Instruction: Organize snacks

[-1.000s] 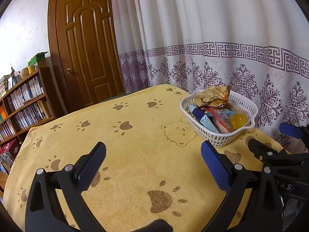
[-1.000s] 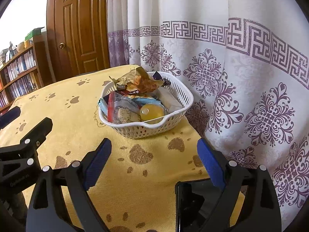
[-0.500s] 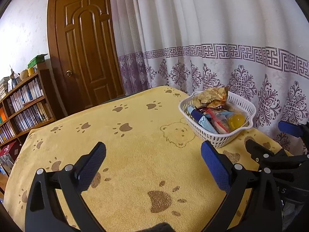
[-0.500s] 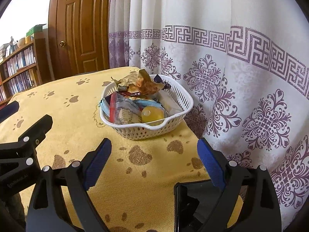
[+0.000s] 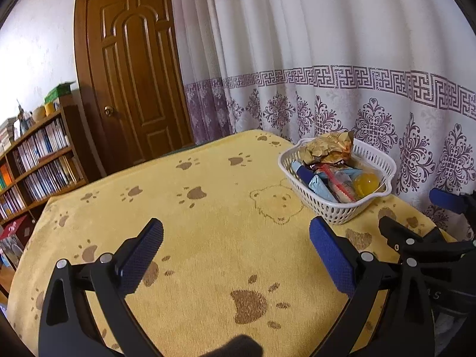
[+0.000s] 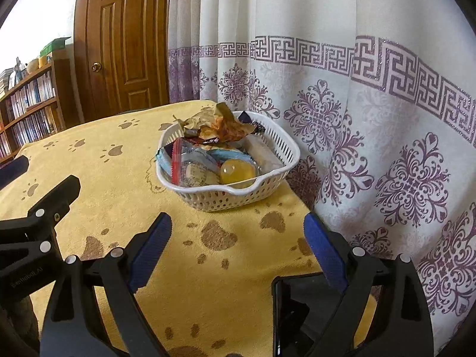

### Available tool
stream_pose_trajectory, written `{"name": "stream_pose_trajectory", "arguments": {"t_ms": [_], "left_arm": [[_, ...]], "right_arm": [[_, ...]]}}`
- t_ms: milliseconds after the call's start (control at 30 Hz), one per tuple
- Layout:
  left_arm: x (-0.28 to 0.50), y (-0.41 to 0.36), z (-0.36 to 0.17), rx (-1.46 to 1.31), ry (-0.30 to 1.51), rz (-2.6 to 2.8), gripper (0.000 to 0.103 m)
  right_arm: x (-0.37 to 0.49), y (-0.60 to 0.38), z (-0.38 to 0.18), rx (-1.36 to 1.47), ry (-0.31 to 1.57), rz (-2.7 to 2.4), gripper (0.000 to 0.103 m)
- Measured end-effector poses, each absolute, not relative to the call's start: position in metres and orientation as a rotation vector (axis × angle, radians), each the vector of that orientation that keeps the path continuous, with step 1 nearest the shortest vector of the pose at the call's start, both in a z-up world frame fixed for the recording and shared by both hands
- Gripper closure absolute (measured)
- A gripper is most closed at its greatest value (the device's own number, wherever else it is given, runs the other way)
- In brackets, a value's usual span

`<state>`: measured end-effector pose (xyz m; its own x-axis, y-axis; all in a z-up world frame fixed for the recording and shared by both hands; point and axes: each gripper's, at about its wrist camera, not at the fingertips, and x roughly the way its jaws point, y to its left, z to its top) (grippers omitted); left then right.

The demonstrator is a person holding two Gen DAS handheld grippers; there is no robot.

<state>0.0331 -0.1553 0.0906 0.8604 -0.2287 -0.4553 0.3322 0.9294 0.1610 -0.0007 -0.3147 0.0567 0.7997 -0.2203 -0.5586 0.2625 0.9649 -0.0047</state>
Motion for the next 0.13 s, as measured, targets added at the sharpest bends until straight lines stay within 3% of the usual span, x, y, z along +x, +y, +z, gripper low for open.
{"name": "stream_pose_trajectory", "arguments": {"t_ms": [133], "left_arm": [[0.034, -0.142, 0.085, 0.227, 0.481, -0.264, 0.005]], "right_arm": [[0.003, -0.302, 0.049, 0.086, 0.621, -0.221, 0.009]]}}
